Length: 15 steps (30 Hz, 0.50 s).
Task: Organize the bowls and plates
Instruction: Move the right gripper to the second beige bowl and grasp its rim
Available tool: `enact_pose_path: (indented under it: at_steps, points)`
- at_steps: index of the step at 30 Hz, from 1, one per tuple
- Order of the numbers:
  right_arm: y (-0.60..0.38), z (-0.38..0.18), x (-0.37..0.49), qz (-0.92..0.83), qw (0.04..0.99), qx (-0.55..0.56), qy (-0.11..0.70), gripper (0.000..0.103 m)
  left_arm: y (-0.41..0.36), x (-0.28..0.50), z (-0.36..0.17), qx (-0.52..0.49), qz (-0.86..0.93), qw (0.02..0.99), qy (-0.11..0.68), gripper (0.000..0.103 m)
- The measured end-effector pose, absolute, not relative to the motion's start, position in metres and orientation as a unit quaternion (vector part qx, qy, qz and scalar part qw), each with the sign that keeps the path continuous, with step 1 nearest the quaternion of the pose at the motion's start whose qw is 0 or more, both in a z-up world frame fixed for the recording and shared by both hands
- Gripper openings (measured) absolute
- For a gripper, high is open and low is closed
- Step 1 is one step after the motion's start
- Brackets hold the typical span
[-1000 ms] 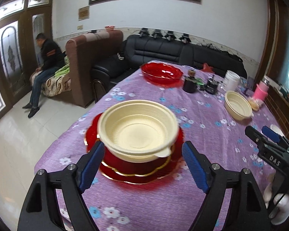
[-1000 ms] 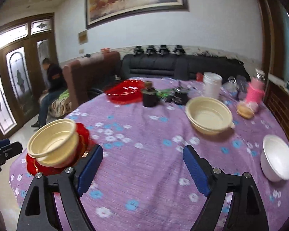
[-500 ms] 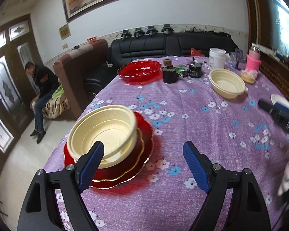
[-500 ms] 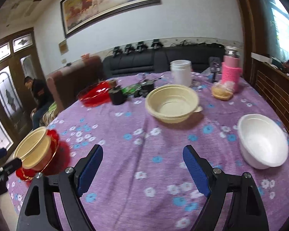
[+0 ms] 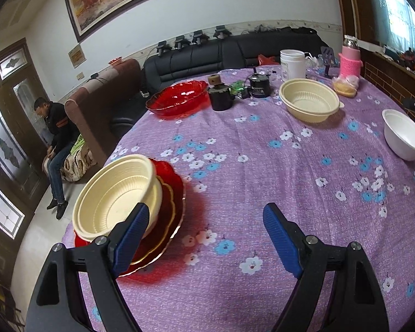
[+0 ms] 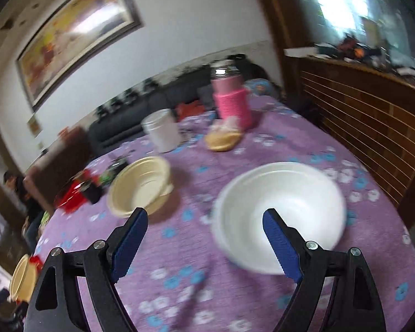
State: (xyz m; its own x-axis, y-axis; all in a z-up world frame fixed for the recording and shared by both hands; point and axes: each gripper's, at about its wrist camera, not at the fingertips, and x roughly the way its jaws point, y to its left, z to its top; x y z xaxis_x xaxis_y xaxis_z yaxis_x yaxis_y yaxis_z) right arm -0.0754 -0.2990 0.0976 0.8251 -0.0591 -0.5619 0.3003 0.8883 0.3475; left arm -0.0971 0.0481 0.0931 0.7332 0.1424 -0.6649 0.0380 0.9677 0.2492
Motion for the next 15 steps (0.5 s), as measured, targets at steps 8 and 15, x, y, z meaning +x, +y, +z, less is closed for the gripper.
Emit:
enact_pose_path:
  at_steps: [8, 15]
  points:
    - [-0.33, 0.079, -0.075, -0.125, 0.913, 0.256, 0.292, 0.088, 0.032, -0.084, 0.086, 0.118, -0.003, 0.916, 0.383, 0.084]
    - [-0.301, 0.103, -0.045, -0.057, 0.917, 0.242, 0.311, 0.088, 0.03, -0.074, 0.098, 0.081, -0.028, 0.924, 0.374, 0.084]
